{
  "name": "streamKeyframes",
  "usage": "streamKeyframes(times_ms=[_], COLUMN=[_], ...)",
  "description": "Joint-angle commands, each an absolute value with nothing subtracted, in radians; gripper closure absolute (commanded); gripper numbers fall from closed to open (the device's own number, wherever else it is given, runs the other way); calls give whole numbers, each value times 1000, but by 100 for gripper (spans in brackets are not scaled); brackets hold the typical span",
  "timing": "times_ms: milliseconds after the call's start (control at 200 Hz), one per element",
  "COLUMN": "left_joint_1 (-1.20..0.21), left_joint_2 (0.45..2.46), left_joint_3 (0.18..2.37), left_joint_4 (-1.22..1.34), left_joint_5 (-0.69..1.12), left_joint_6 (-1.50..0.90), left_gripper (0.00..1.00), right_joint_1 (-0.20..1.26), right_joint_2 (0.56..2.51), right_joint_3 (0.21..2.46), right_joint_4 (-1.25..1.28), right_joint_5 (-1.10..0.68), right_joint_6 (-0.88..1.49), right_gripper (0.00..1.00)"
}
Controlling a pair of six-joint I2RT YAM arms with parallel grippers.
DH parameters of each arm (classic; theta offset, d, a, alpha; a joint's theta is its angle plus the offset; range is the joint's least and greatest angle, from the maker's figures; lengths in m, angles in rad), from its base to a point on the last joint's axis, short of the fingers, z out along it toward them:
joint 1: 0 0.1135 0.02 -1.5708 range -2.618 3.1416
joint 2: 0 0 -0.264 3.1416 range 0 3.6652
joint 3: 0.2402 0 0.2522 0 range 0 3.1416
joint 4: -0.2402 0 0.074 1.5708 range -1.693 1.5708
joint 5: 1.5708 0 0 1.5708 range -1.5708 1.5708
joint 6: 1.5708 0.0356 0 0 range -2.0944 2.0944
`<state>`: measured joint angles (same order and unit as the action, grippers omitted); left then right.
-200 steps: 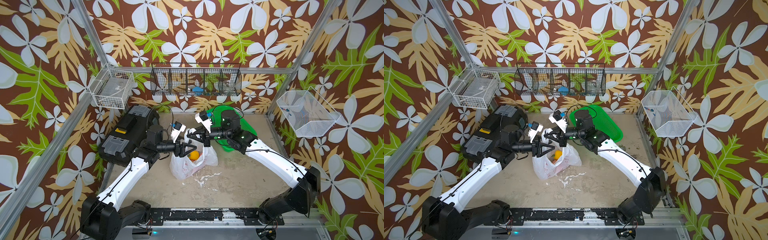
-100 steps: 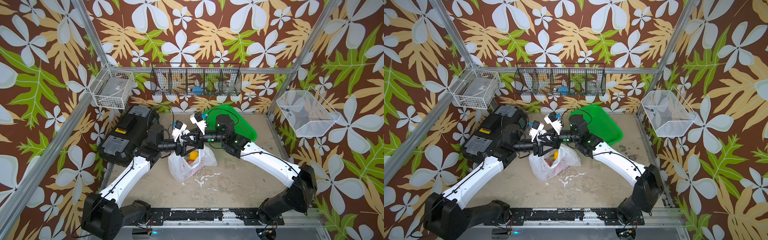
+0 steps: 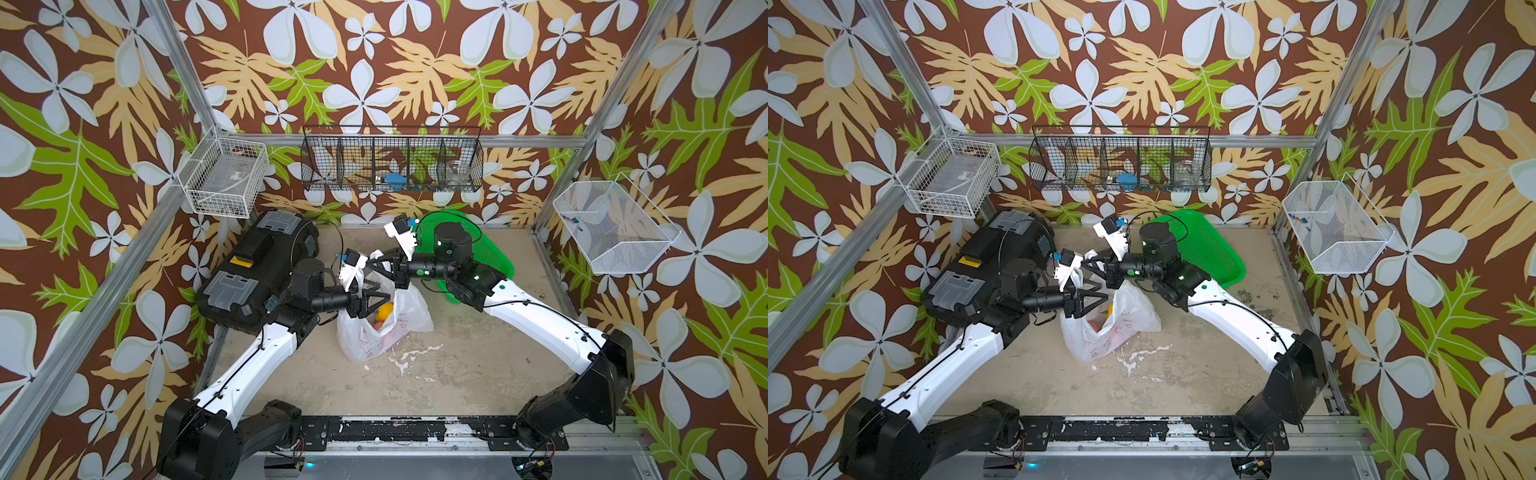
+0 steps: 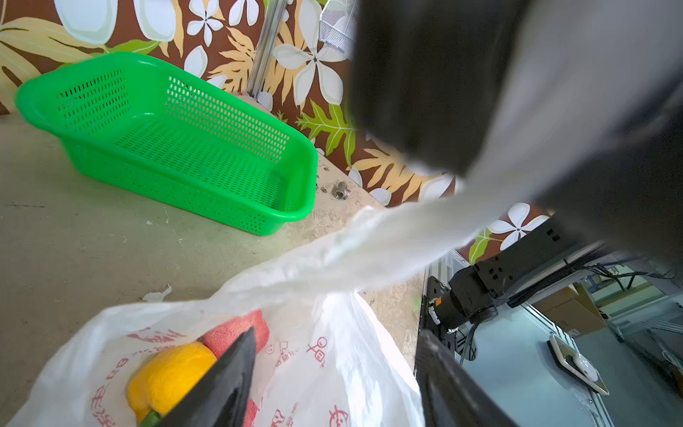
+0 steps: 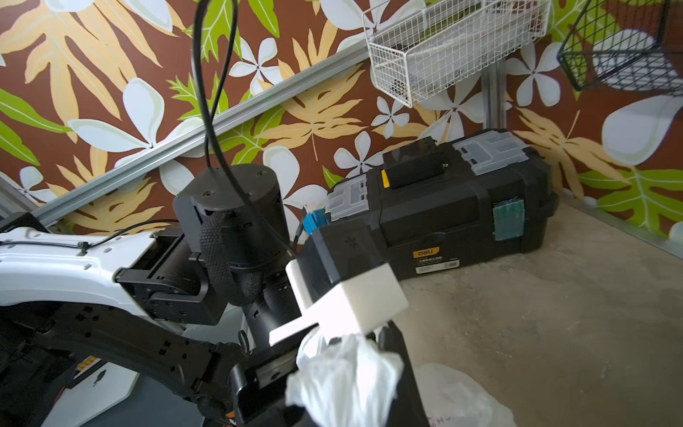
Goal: Place the peach into a plastic bag & tie a knot
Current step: Cross the plastic bag at the center of the board.
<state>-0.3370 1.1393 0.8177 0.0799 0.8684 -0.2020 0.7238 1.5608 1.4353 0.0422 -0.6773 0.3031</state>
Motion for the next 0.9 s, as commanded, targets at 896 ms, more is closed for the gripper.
streamKeyframes(times_ms=[896], left_joint_1=[-330], left_joint_2=[1180], left_joint_3=[787], left_joint_4=[271], left_joint_5=[1057], left_joint_6=[-162], left_gripper=[46], right_joint_1=[778], right_joint_2=[1631], right_joint_3=[1445], right_joint_4=[-15], right_joint_5=[-813], right_joint_6=[325], right_gripper=[66])
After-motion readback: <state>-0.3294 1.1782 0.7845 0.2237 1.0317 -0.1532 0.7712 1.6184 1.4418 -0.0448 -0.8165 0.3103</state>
